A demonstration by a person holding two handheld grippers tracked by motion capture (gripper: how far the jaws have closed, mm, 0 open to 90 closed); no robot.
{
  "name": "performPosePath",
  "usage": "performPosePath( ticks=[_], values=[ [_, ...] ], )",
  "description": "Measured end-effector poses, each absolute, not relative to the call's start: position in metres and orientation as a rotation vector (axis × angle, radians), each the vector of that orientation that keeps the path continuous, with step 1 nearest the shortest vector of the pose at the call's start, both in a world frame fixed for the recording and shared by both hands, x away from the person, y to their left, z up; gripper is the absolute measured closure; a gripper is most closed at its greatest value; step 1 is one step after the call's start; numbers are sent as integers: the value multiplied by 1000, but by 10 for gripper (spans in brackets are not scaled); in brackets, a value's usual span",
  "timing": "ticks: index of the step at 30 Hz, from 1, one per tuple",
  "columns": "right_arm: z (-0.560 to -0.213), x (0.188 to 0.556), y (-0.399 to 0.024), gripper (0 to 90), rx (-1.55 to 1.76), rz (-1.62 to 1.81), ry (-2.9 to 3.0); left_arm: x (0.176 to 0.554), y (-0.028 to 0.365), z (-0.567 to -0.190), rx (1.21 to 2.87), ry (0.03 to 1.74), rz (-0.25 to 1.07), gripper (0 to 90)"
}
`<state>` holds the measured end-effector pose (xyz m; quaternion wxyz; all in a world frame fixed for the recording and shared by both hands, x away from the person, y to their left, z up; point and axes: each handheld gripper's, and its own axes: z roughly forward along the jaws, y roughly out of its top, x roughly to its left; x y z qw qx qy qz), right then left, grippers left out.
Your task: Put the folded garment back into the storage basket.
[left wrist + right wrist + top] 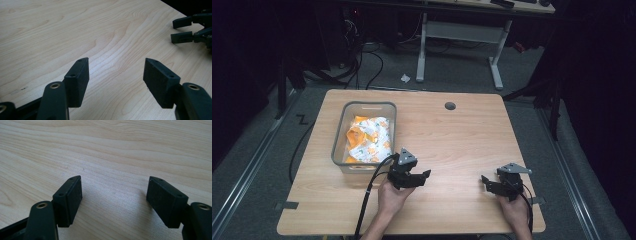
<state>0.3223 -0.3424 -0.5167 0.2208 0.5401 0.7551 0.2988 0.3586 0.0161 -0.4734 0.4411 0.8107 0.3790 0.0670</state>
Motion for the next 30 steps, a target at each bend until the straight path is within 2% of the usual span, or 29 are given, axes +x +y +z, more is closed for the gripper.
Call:
performPosePath(
  ticks=[14, 25, 30],
  values=[
    [-517, 322, -342, 291, 1495, 825, 2088, 361, 7, -498, 2097, 984, 206, 377],
    [-517, 322, -342, 291, 1494, 827, 2087, 356, 3, -522, 2154, 1002, 366, 353],
    [-517, 322, -342, 291, 1495, 827, 2087, 355, 5, -524, 2135, 999, 377, 333]
  ],
)
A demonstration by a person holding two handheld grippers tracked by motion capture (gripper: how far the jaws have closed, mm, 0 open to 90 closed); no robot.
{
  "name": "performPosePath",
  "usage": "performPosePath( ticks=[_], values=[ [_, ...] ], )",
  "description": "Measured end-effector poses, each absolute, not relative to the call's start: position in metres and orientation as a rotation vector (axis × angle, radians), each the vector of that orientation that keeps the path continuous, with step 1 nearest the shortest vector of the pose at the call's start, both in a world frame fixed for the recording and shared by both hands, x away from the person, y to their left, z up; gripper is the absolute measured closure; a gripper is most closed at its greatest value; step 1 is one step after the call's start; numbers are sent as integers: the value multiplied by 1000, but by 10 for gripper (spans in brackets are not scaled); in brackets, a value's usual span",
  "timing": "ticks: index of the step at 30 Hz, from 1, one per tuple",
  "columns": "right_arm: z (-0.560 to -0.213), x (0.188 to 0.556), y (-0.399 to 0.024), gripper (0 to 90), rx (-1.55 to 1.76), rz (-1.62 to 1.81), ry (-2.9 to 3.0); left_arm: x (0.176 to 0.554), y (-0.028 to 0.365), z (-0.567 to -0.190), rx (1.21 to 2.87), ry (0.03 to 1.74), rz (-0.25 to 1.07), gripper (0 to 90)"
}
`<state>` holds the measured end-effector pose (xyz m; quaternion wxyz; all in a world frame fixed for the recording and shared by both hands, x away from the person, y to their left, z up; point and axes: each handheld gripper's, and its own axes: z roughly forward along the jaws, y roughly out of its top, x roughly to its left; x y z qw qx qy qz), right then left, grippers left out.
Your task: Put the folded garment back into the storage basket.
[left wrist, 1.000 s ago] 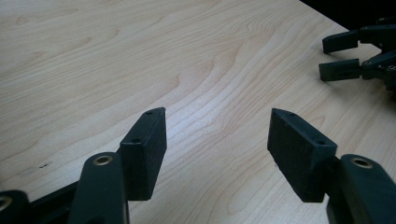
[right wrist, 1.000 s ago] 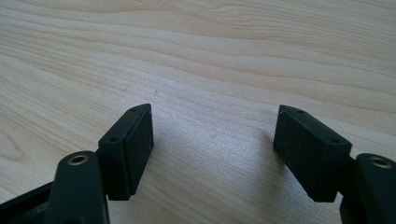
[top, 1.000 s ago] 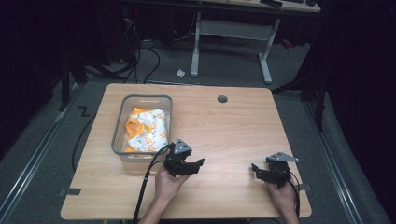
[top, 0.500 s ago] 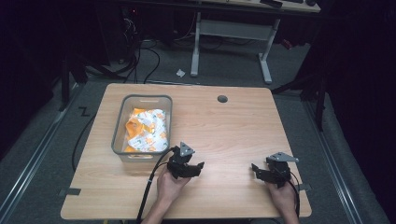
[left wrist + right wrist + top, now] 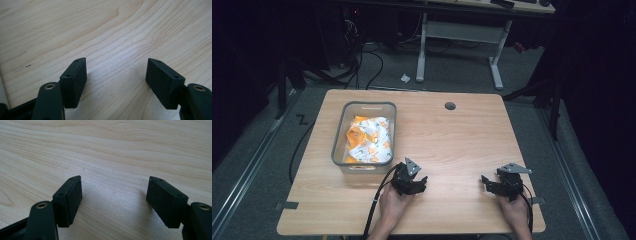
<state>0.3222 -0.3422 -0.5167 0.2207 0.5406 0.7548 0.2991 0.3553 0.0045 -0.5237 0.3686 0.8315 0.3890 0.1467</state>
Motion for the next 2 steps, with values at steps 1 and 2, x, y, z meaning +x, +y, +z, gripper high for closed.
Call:
performPosePath(
  ticks=[1, 2],
  values=[
    [-517, 322, -342, 291, 1494, 827, 2087, 355, 5, -524, 2135, 998, 375, 332],
    [-517, 322, -342, 291, 1494, 827, 2087, 355, 5, -524, 2136, 997, 374, 328]
  ],
)
